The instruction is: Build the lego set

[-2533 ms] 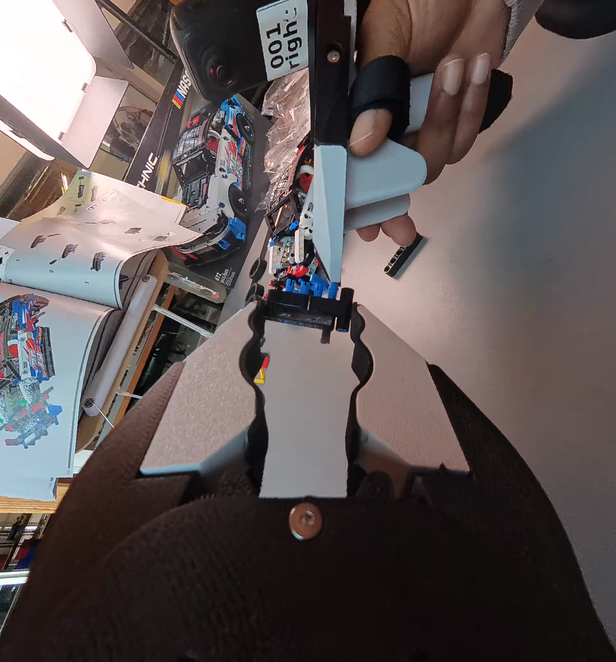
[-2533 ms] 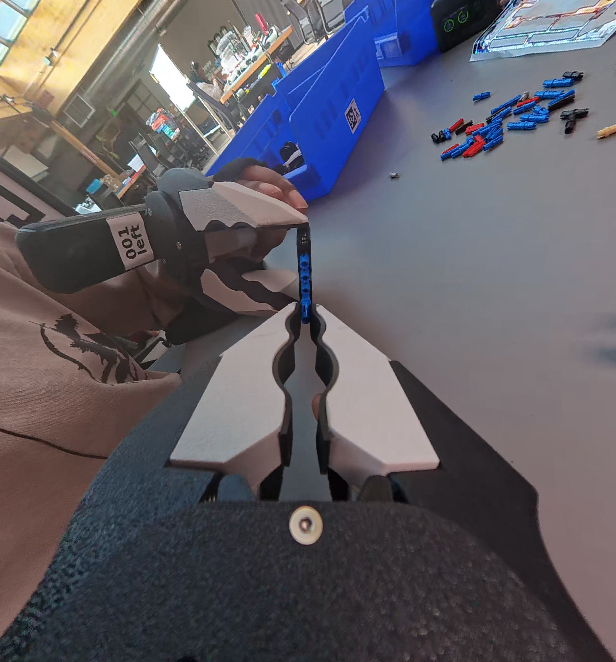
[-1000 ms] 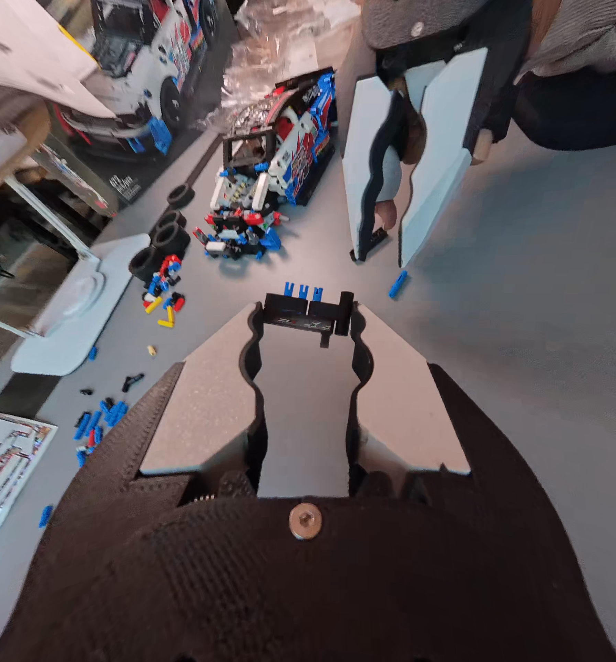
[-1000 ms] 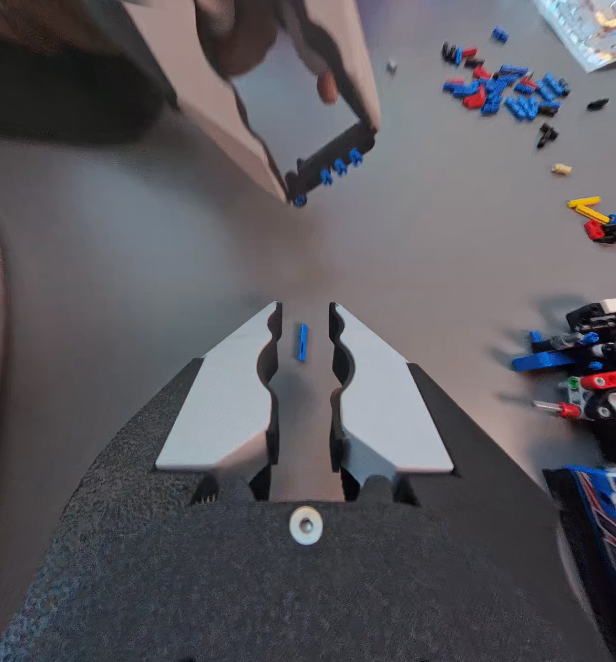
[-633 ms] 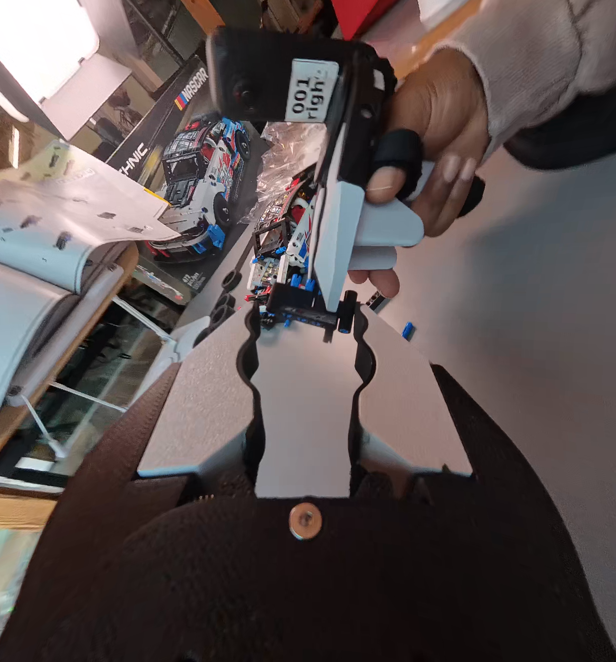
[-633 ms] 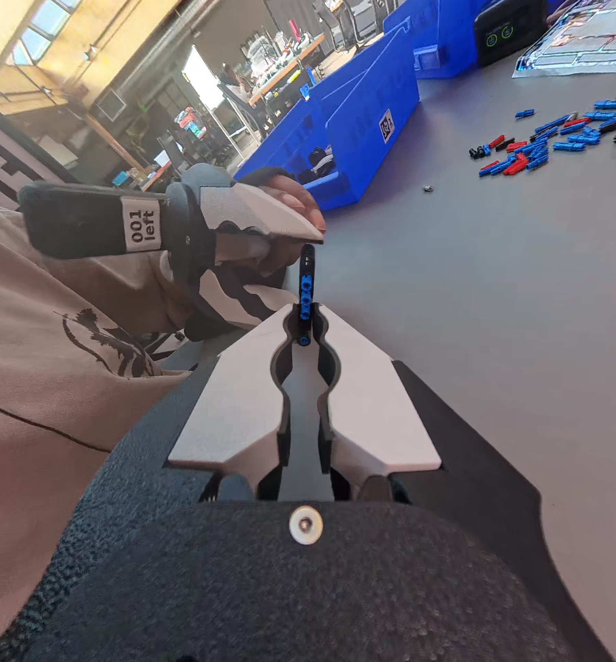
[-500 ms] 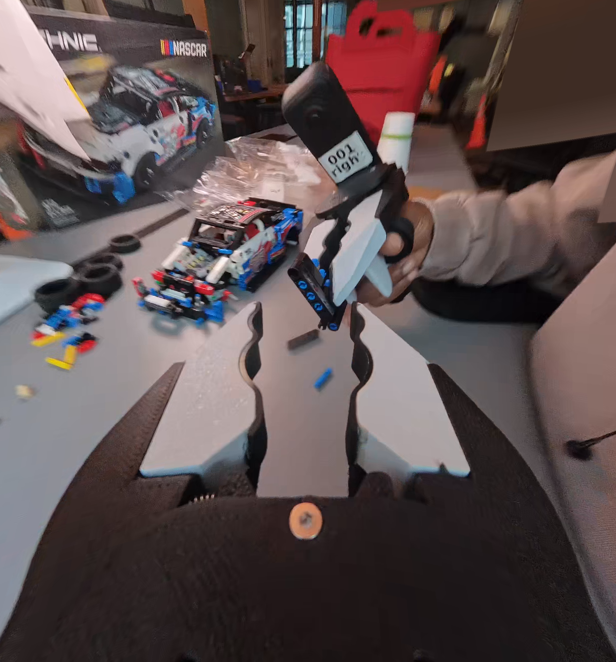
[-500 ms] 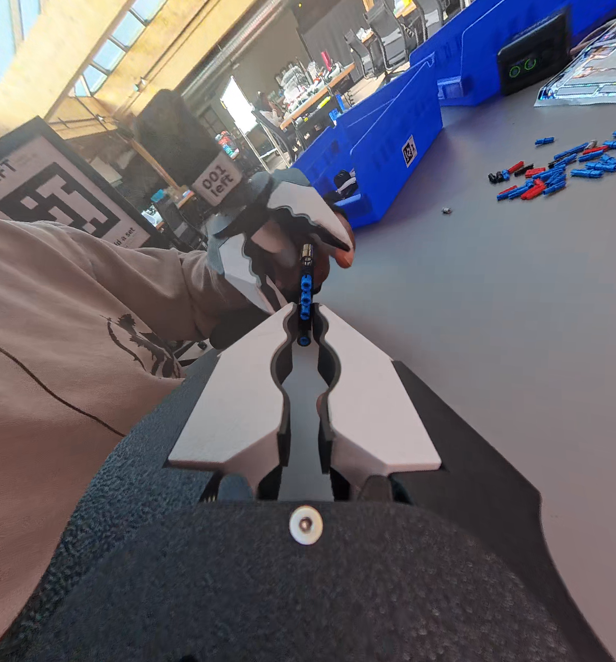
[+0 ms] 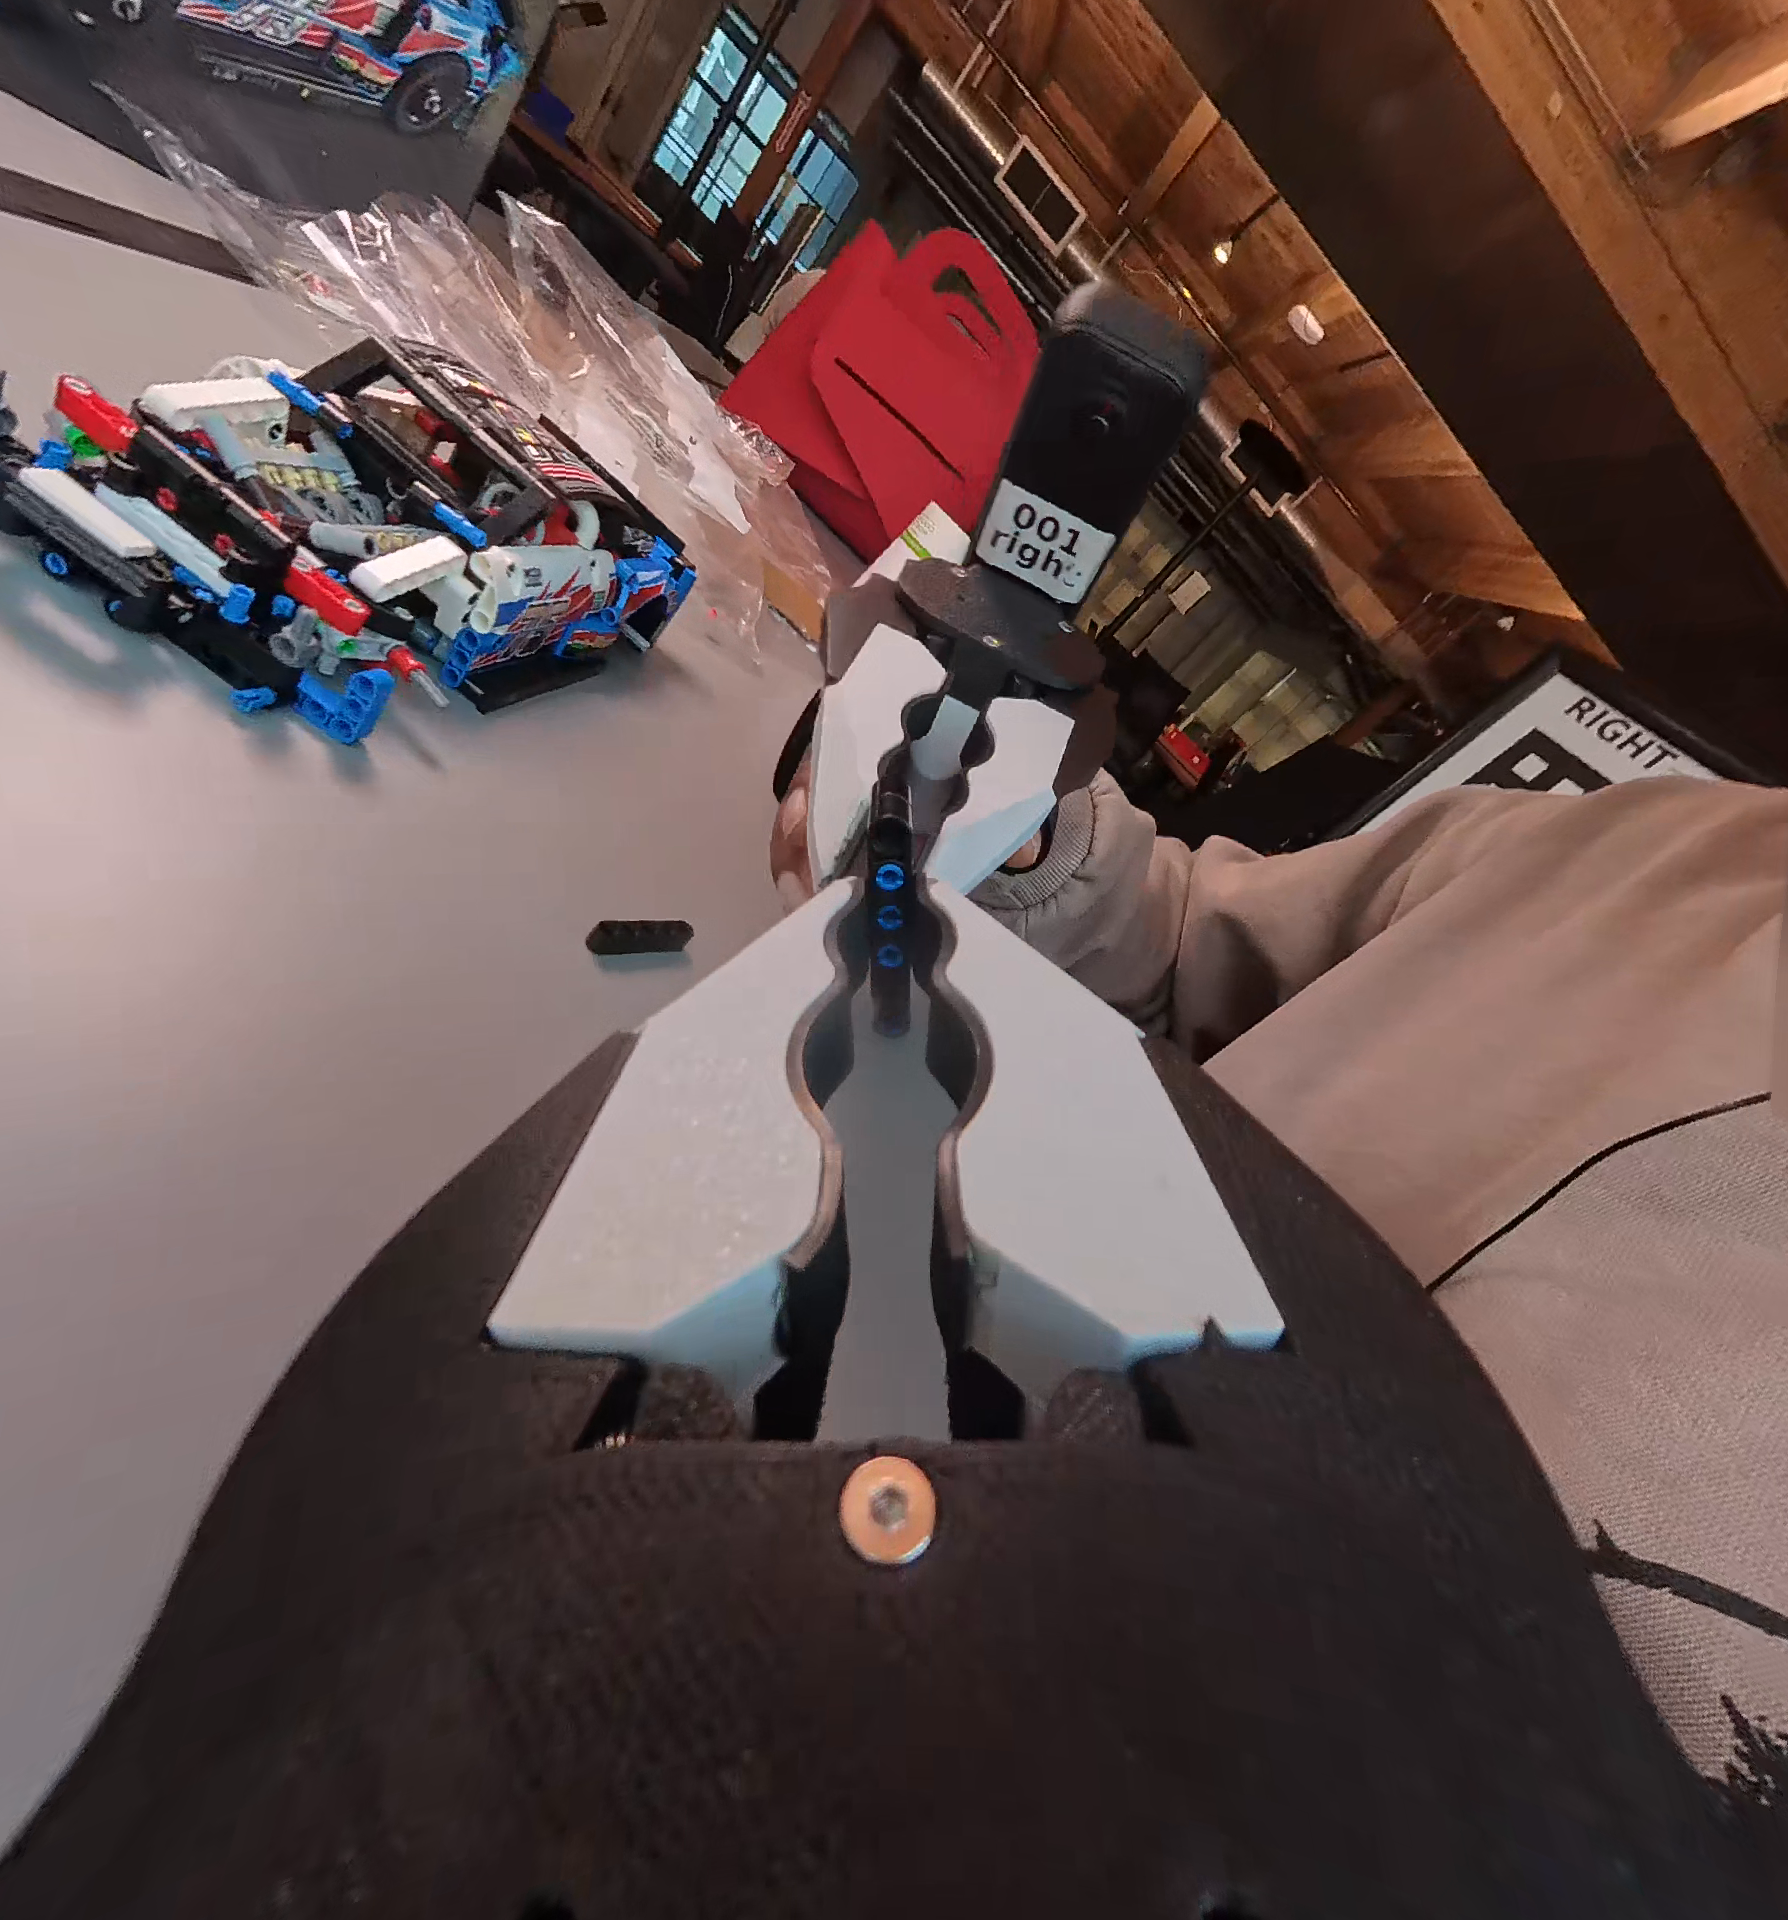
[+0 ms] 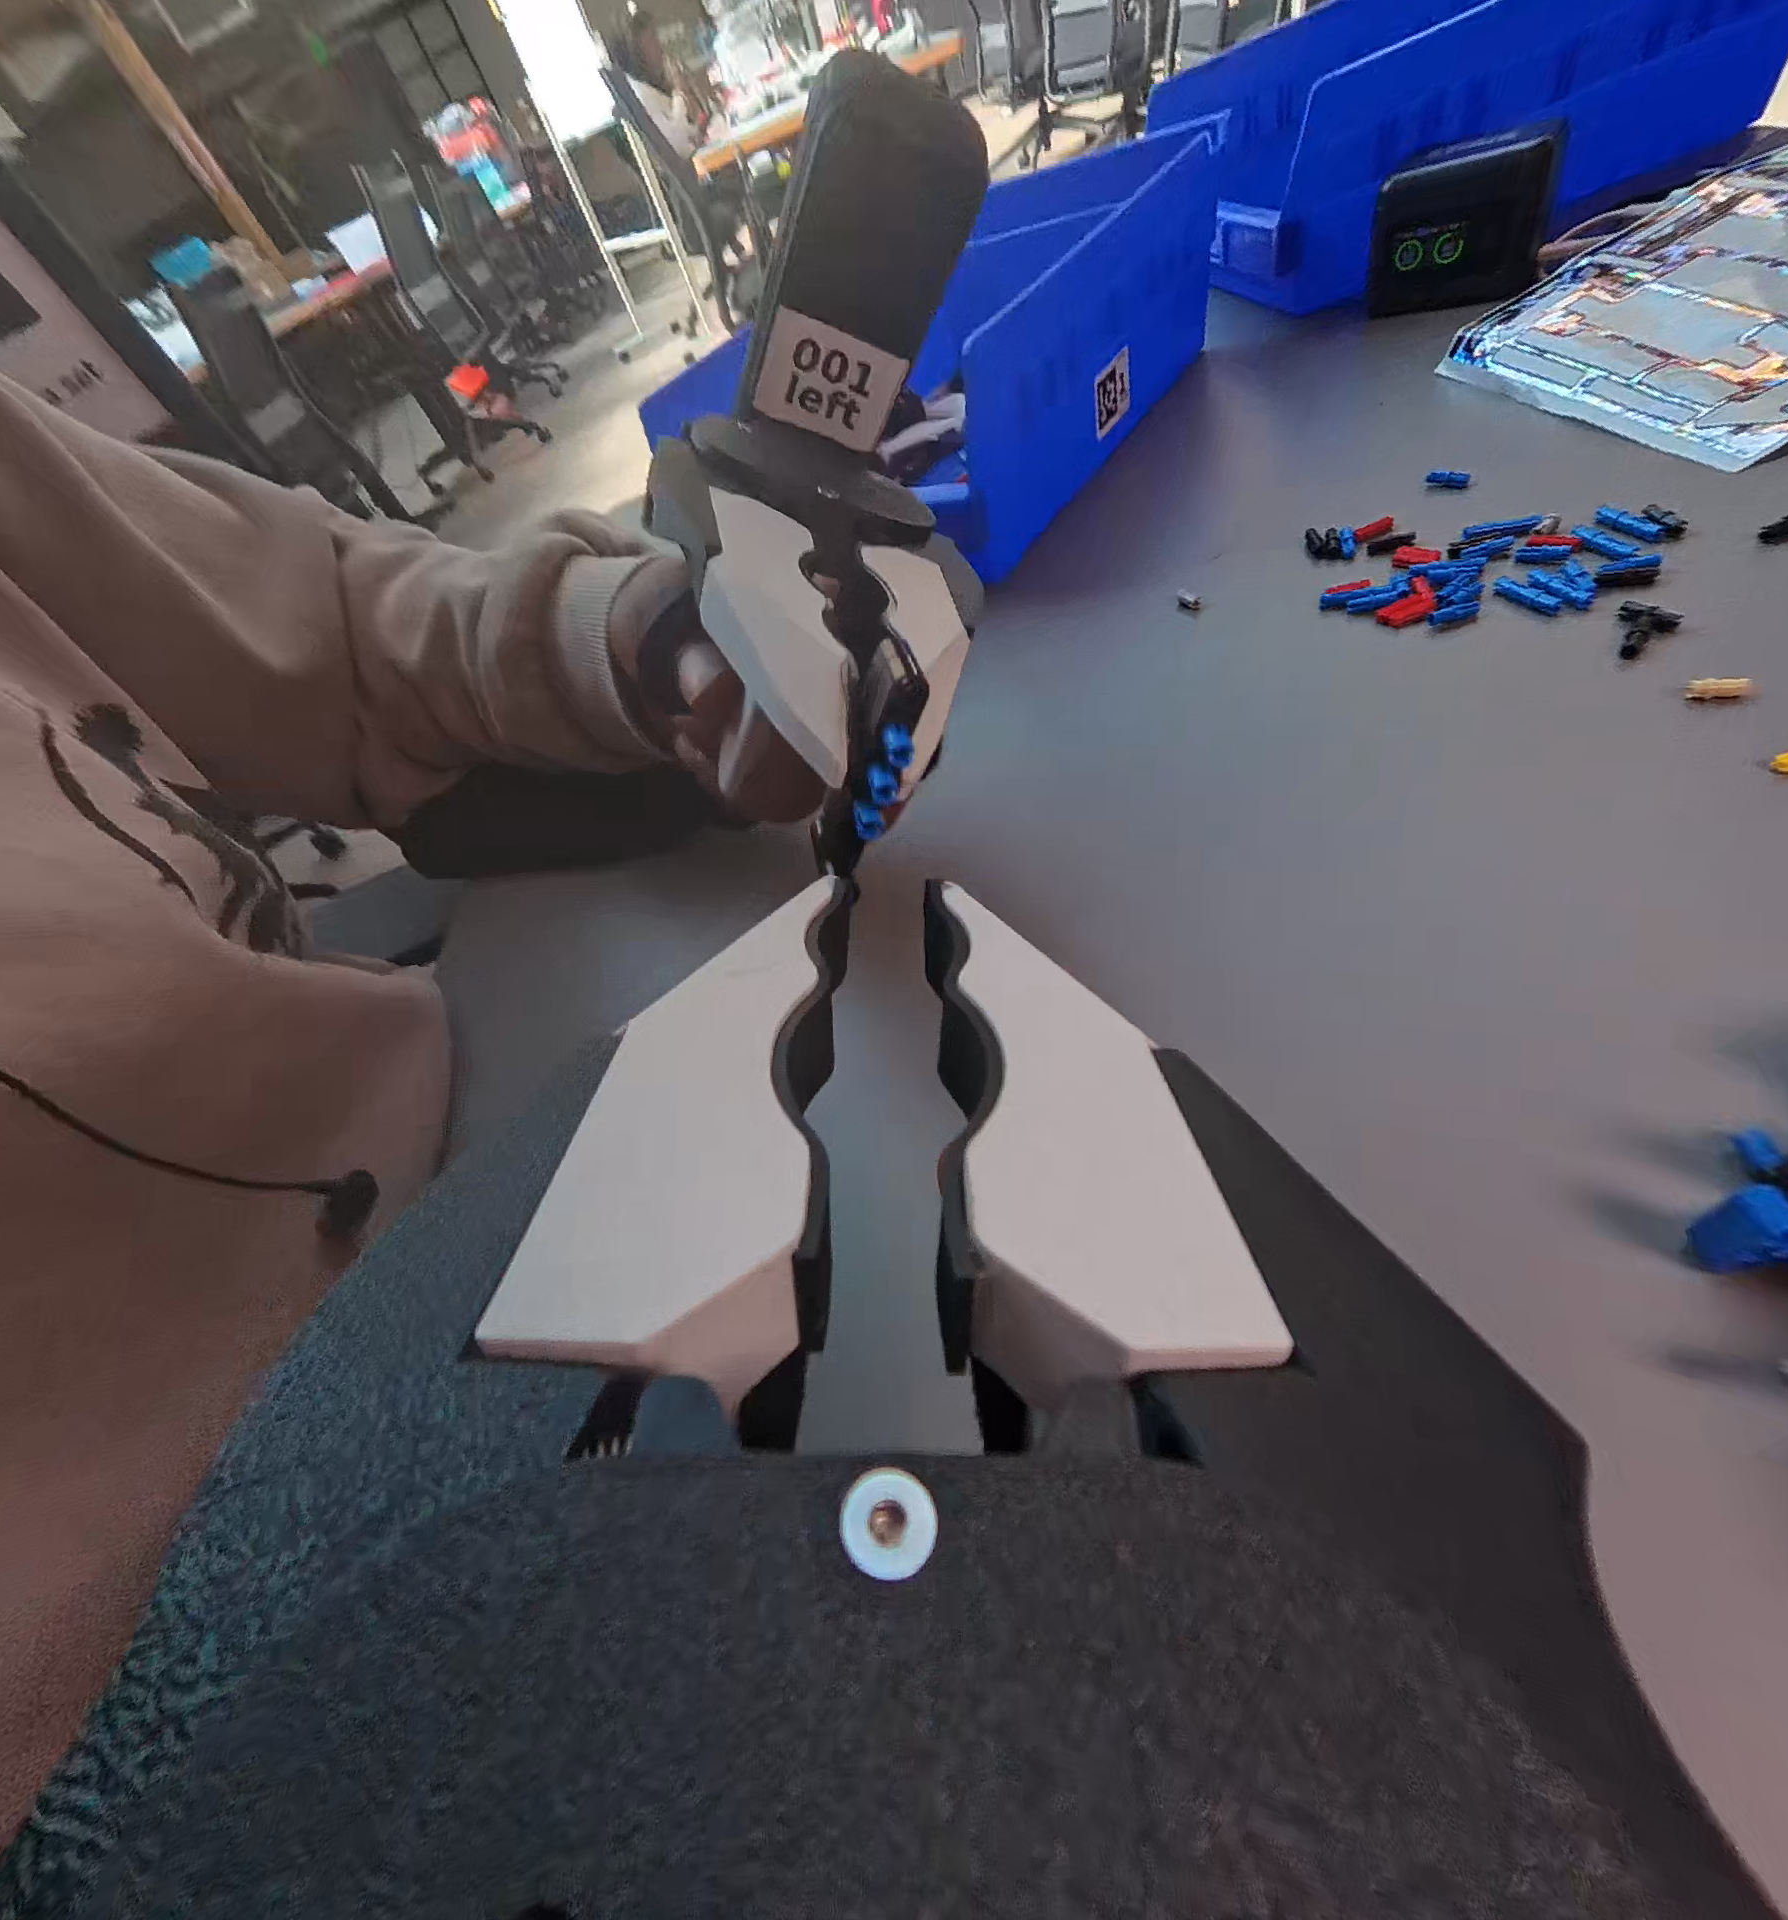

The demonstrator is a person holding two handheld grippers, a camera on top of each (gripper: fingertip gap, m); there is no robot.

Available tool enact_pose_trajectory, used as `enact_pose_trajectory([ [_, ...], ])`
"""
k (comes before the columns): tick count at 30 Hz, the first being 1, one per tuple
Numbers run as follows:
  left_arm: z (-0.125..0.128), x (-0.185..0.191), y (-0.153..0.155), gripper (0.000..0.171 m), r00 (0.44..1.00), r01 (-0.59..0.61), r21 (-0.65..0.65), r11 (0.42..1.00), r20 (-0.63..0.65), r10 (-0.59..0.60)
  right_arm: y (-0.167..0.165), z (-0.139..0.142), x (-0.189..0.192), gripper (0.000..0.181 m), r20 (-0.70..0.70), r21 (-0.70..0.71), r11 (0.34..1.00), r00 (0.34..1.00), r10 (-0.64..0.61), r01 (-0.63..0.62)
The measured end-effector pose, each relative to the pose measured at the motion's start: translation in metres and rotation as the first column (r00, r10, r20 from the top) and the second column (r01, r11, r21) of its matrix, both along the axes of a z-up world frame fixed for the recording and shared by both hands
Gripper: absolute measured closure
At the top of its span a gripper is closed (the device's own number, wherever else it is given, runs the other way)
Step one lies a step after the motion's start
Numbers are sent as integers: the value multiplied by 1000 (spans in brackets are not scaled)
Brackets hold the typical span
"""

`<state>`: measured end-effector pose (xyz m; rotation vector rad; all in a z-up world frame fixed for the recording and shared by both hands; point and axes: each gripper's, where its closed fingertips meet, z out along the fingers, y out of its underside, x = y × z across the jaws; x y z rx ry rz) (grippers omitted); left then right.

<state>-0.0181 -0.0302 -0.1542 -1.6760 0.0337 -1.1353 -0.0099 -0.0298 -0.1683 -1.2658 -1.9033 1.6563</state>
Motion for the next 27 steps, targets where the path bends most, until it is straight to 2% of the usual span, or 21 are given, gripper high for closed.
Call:
enact_pose_trajectory([
  [2, -4, -8, 1, 166, 999, -15, -31, 999, 43, 16, 14, -19, 7, 173, 67, 185, 983, 998, -7, -6],
  [5, -10, -16, 3, 166, 996, -39, -65, 997, 79, 44, 24, -56, 20, 173, 213, 413, 908, 977, -29, -63],
  [8, -15, -21, 5, 167, 994, -63, -90, 994, 86, 70, 15, -74, 24, 169, 278, 489, 863, 960, -22, -122],
  [10, -17, -23, 4, 166, 993, -72, -100, 992, 90, 81, 18, -84, 24, 168, 302, 569, 810, 952, -48, -139],
  [13, -18, -24, 3, 167, 992, -76, -105, 992, 91, 86, 17, -93, 27, 168, 341, 592, 790, 938, -66, -160],
  [16, -21, -23, 3, 166, 993, -72, -117, 991, 89, 83, 17, -93, 26, 168, 350, 573, 808, 933, -85, -142],
  [19, -26, -22, 3, 166, 994, -70, -141, 987, 76, 81, 21, -93, 23, 177, 332, 567, 818, 936, -118, -98],
  [21, -30, -21, 3, 166, 994, -70, -161, 984, 66, 81, 21, -93, 22, 179, 307, 590, 801, 945, -108, -100],
  [24, -34, -19, 3, 166, 995, -55, -186, 981, 69, 69, 18, -92, 18, 180, 234, 622, 777, 970, -70, -94],
  [27, -41, -15, 2, 166, 995, -26, -233, 972, 86, 47, 8, -67, 9, 180, 32, 623, 781, 999, 21, -36],
])
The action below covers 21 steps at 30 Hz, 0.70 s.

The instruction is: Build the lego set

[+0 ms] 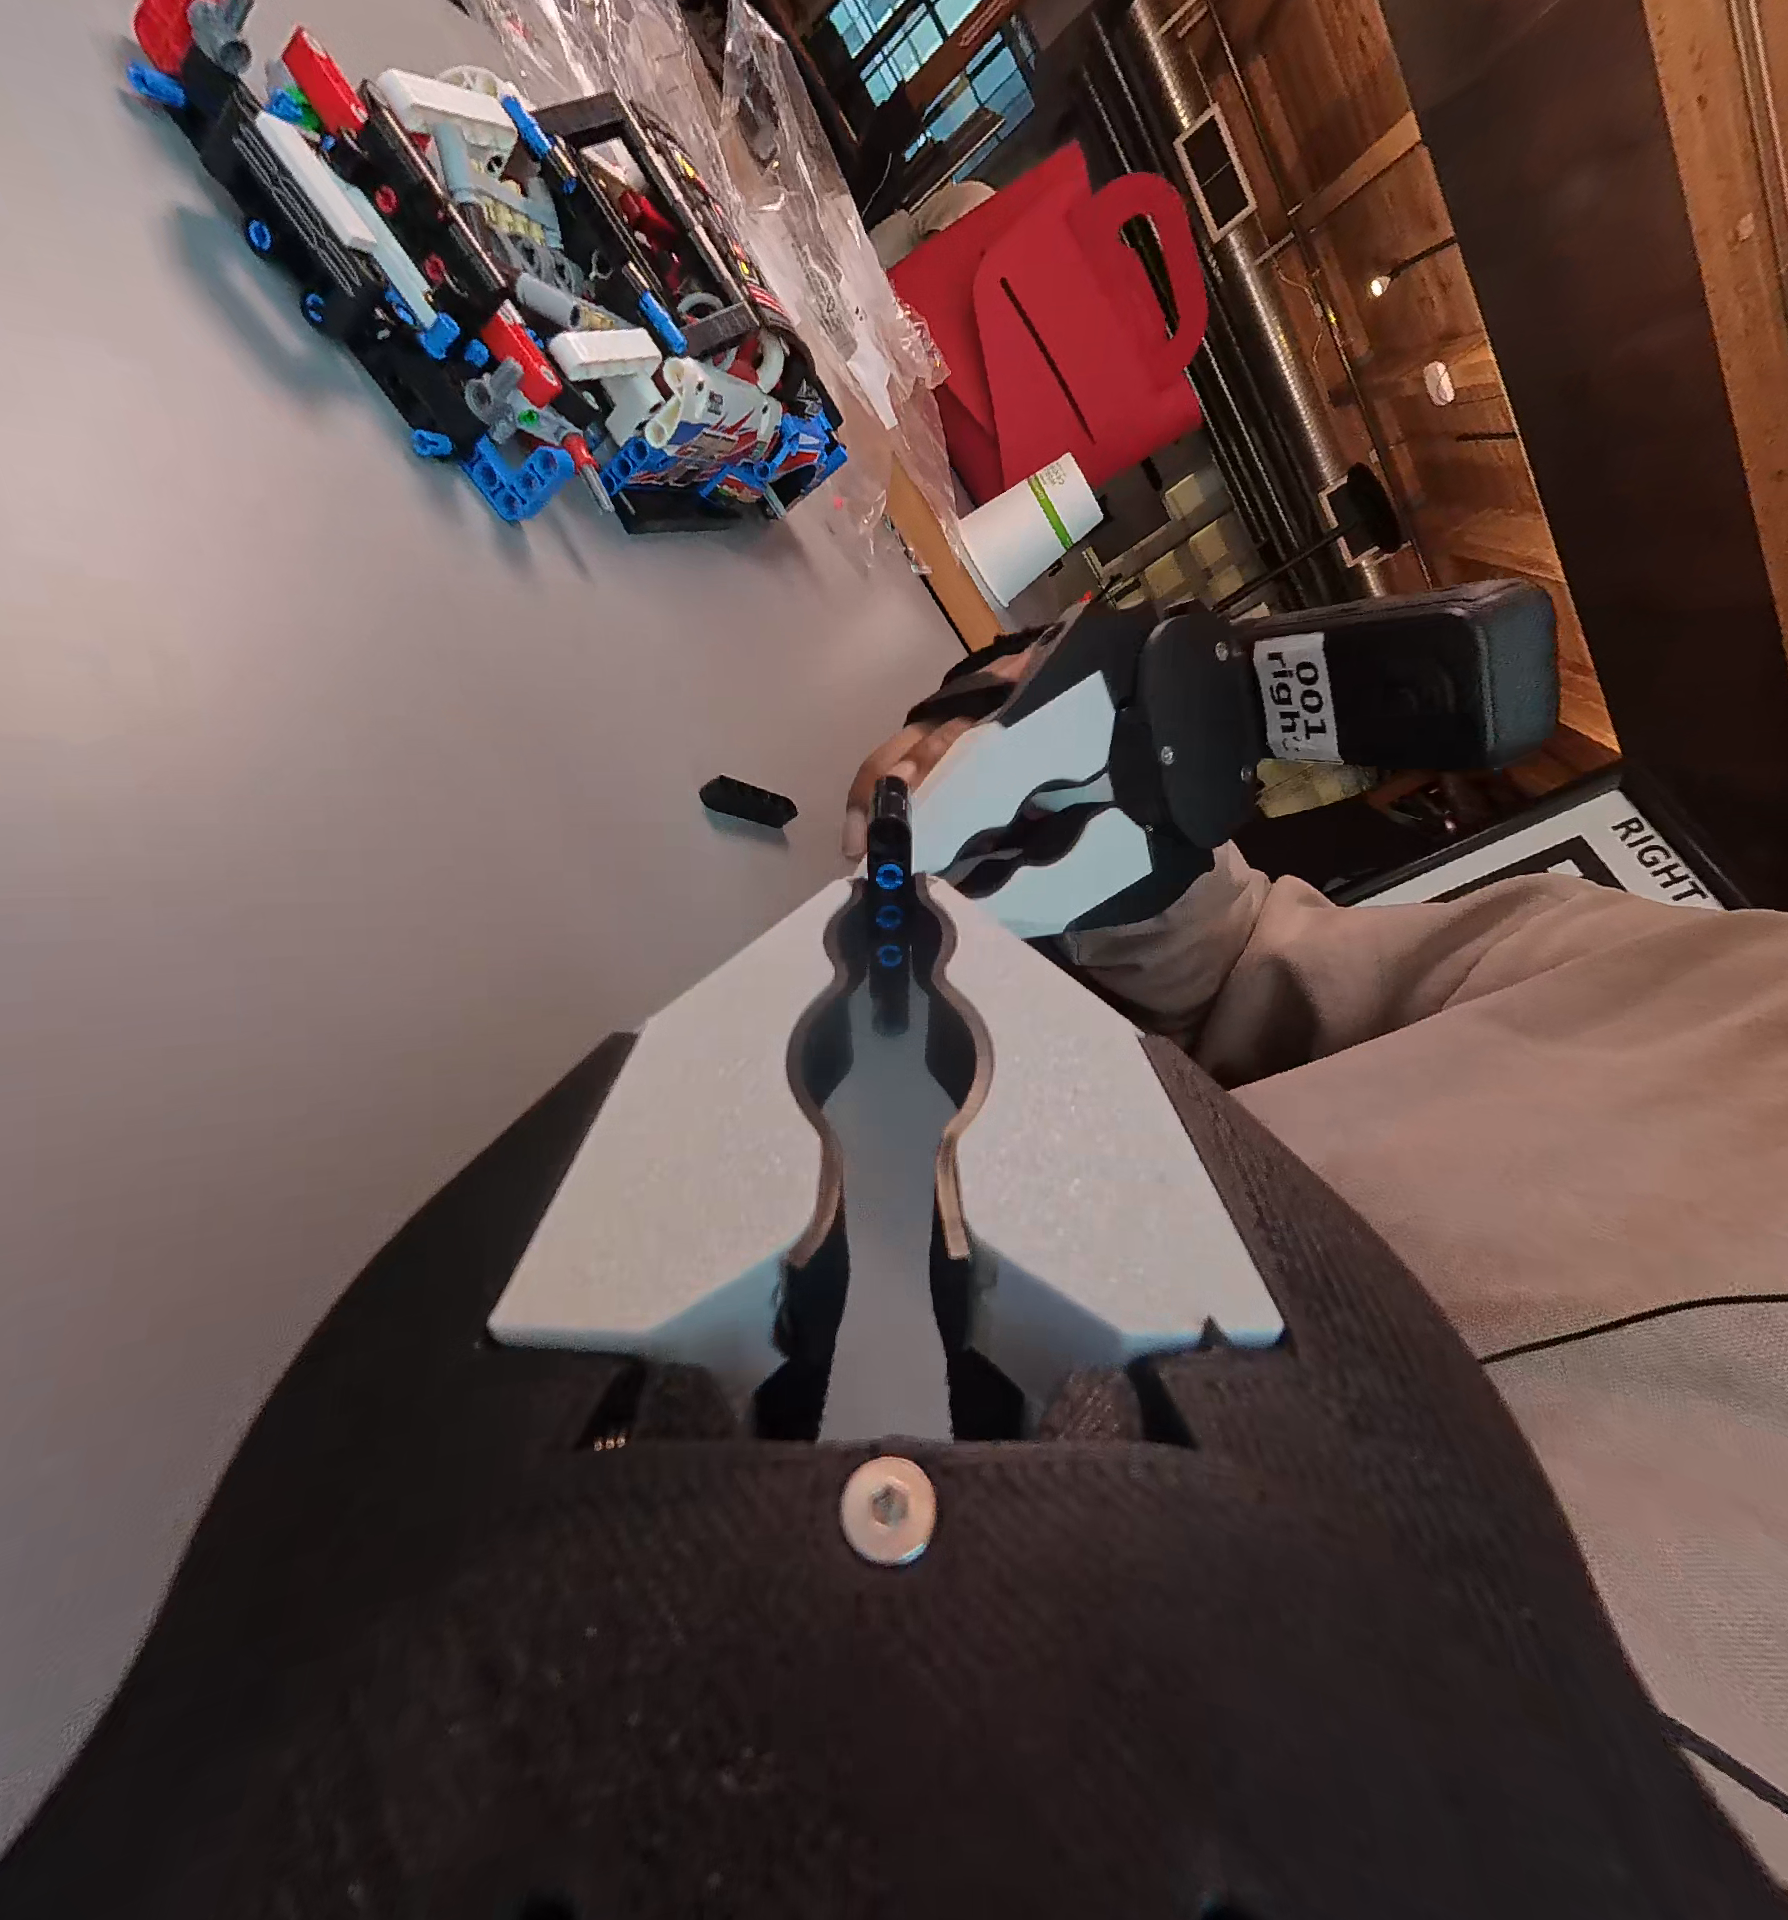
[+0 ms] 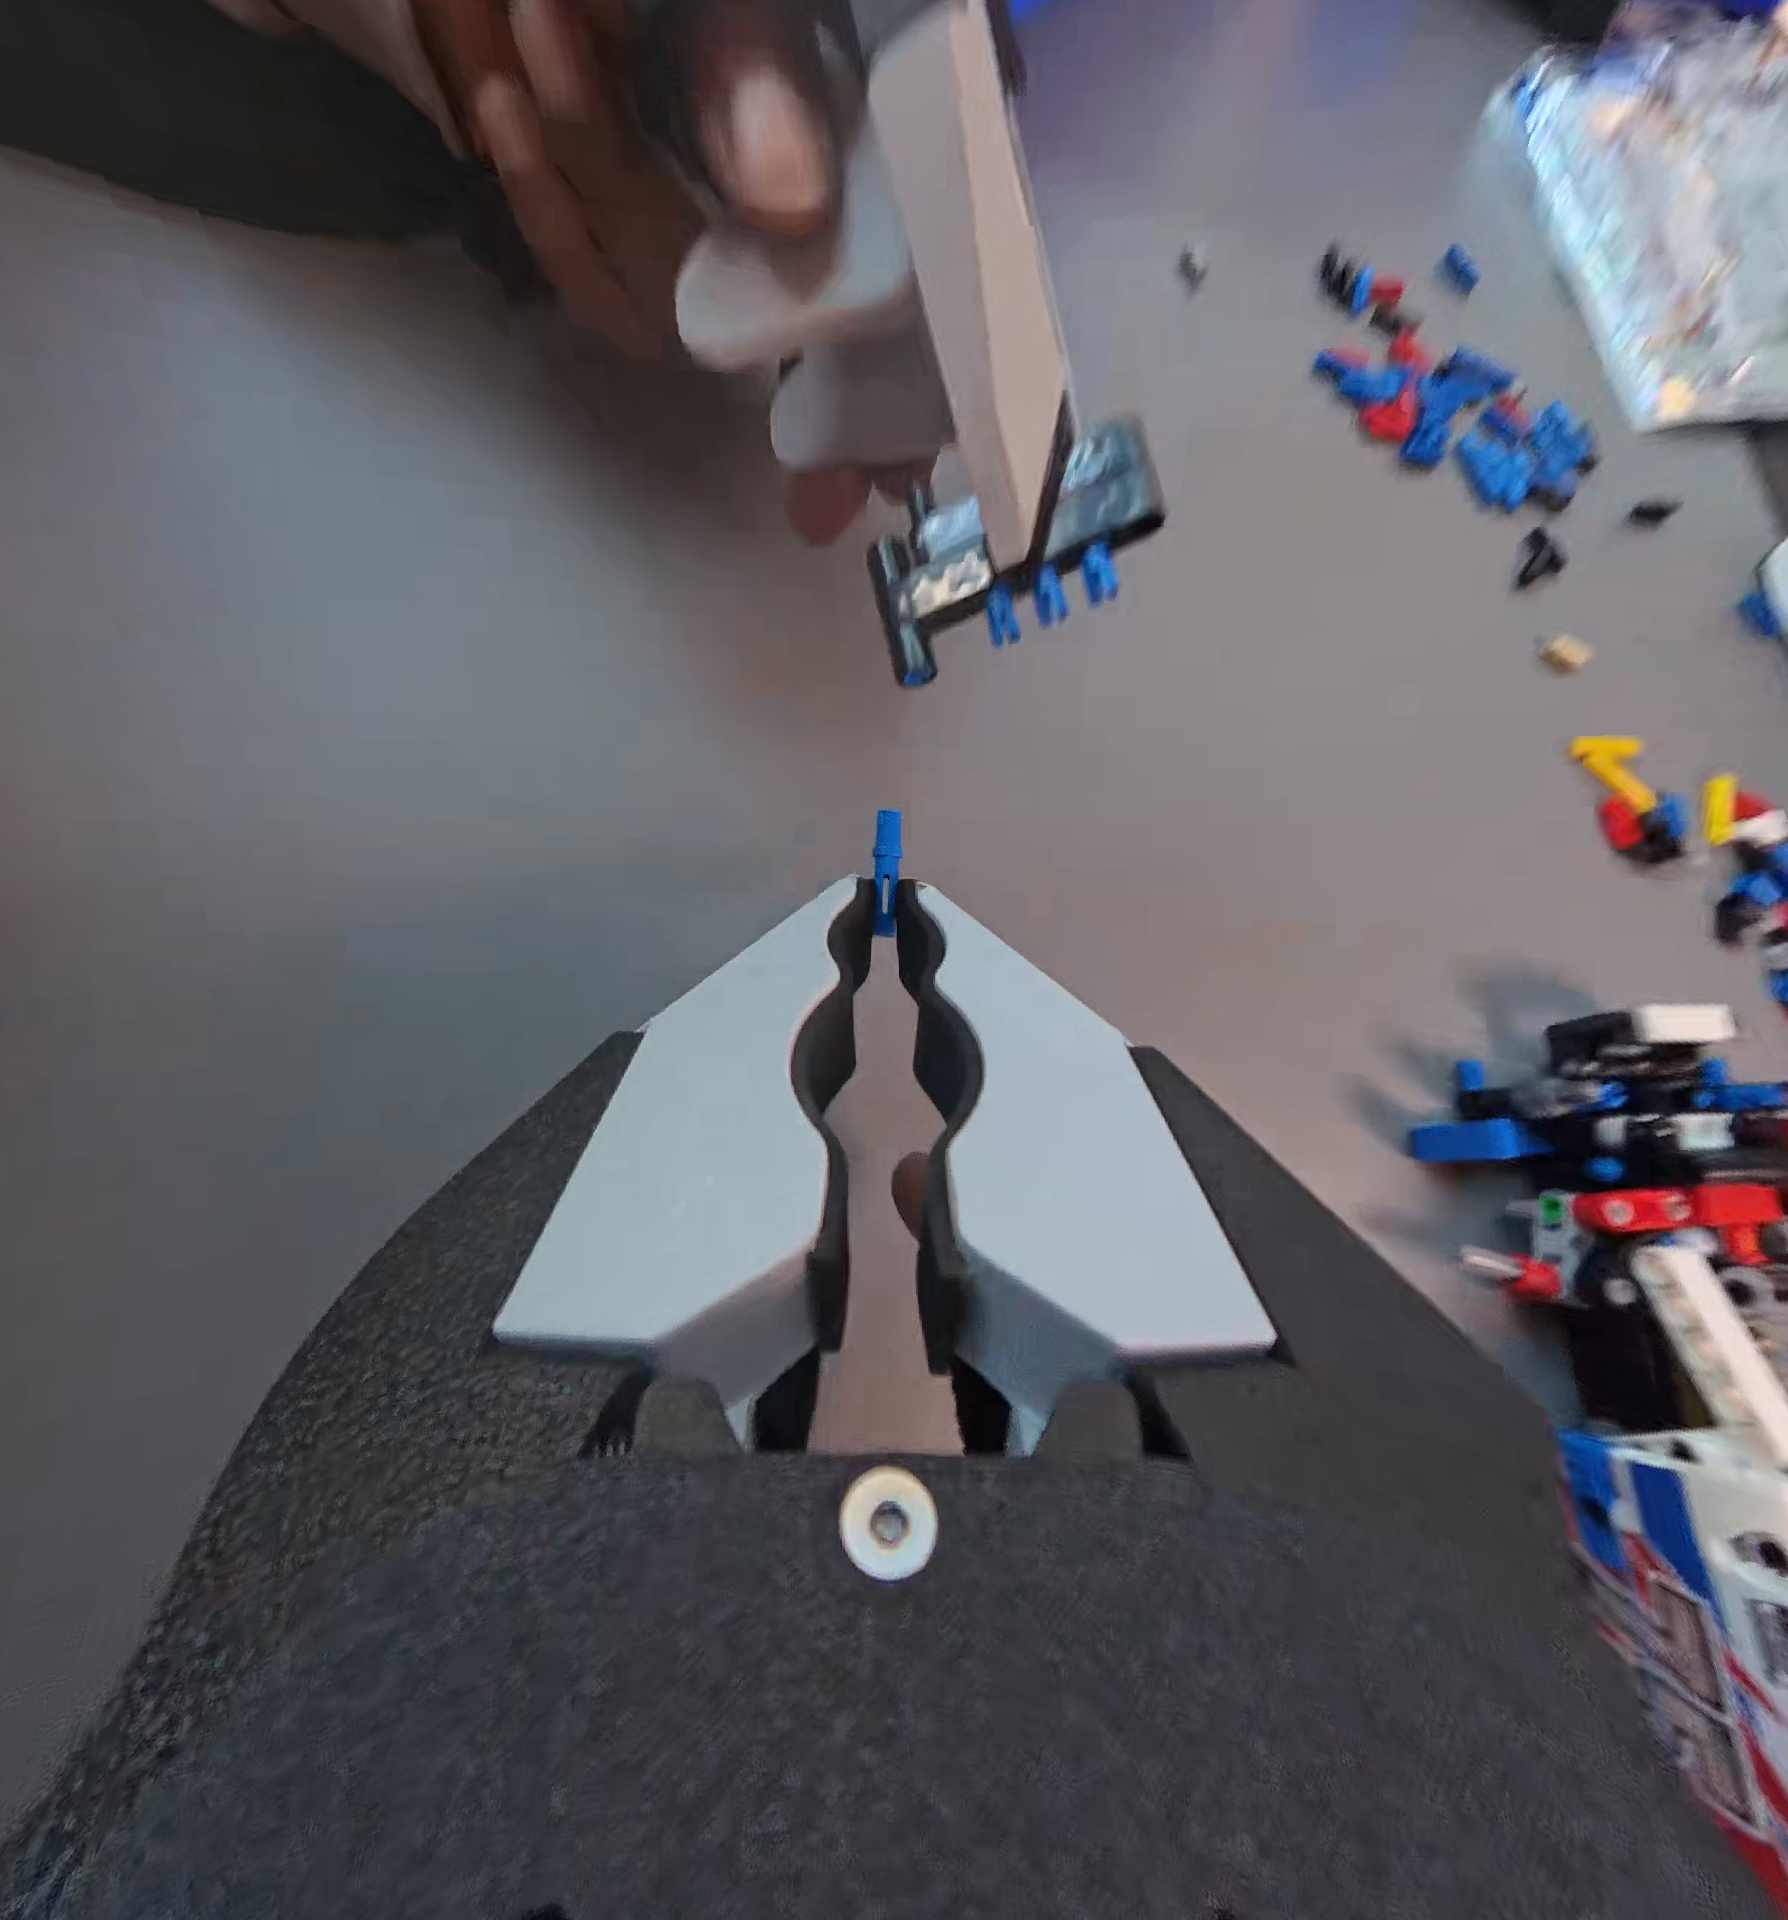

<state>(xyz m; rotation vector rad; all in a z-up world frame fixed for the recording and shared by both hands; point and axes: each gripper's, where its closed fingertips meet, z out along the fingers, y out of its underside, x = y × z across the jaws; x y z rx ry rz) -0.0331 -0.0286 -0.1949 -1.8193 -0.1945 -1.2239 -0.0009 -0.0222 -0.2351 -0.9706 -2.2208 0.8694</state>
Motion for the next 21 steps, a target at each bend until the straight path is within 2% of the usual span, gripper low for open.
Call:
enact_pose_trajectory([
  [2, -2, 3, -1, 166, 999, 20, -26, 999, 40, -19, 1, 20, -6, 179, -126, 37, 999, 992, 14, -10],
  [4, -4, 5, 0, 166, 997, 35, -42, 999, 64, -32, -1, 29, -6, 179, -162, 36, 999, 987, 22, -17],
  [10, -5, 17, 1, 166, 995, 78, -37, 996, 66, -75, -8, 23, -4, 179, -99, -40, 999, 995, 19, -23],
  [15, -9, 23, 0, 166, 996, 92, -29, 995, -12, -92, -13, 15, -1, 180, -54, -27, 999, 998, 30, -31],
  [17, -10, 26, -1, 166, 991, 103, -13, 995, -82, -104, -14, 14, 0, 180, -42, -36, 999, 999, 32, -33],
  [21, -3, 33, -7, 166, 967, 156, 80, 984, -216, -136, -20, 18, 6, 180, 10, -198, 979, 999, 49, -46],
])
